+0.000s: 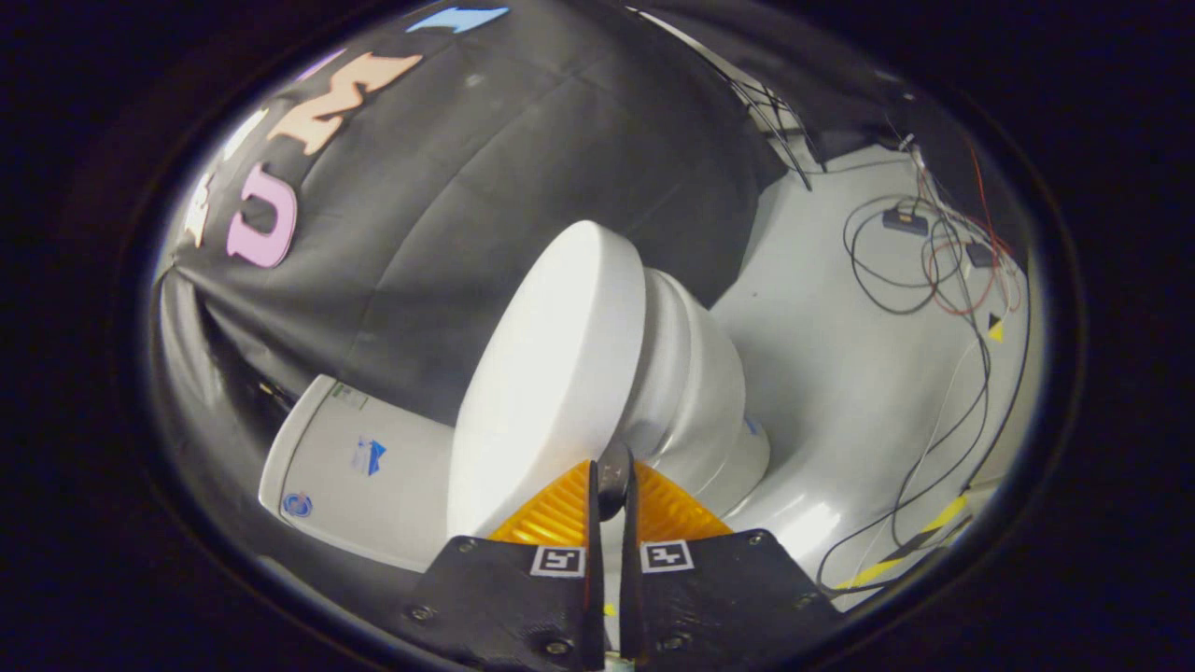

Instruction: Open the toilet lid.

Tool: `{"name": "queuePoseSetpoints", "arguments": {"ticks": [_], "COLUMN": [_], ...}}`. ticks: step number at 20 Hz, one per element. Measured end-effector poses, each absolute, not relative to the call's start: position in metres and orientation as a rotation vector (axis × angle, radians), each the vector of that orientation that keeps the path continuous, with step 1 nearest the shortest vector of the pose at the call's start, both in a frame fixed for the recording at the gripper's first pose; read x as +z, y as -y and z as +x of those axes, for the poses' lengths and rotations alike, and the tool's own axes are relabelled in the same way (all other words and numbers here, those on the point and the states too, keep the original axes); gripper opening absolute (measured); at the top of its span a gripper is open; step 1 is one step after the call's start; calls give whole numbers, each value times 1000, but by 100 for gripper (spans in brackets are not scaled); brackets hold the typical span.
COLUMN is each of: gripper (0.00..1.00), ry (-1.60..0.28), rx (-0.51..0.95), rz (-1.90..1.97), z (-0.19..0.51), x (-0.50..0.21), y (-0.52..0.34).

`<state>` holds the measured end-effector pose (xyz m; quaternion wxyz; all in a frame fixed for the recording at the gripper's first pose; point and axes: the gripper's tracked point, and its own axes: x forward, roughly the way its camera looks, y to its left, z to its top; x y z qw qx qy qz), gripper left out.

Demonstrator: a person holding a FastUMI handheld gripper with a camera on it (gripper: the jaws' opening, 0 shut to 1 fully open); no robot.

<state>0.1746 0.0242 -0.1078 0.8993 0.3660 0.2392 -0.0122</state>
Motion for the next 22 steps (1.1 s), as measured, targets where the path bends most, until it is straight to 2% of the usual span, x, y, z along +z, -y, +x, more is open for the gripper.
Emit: {"name": "queuePoseSetpoints", "arguments": {"ticks": [9,22], "gripper": [11,12], "ry": [-418,-257], "rx": [16,73], "rz": [510,307], "z": [173,165], "x": [-63,7], "y": [-35,-76]}}
